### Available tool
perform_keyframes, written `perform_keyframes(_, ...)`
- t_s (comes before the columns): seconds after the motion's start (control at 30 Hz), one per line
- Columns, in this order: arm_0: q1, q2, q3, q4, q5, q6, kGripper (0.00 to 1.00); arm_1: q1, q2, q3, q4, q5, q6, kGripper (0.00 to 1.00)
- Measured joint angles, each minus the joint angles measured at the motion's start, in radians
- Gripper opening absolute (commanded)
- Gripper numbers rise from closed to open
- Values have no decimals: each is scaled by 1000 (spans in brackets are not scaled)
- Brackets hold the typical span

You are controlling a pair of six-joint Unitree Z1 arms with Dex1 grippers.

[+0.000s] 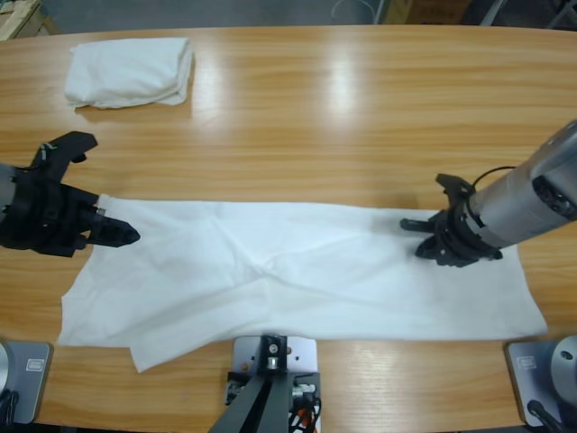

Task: Fold clothes

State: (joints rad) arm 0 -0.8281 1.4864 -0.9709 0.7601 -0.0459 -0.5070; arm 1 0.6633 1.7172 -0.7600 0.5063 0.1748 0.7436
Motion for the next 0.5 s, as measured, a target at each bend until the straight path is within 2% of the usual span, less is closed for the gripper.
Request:
perform_keyframes(0.3, -28, -27, 17, 24, -2, -5, 987, -1, 45, -38, -69, -4, -26, 0)
perform_keyframes(0.5, -53, -36, 19, 50, -8, -8, 987, -96, 123, -147, -70, -9, -99, 0)
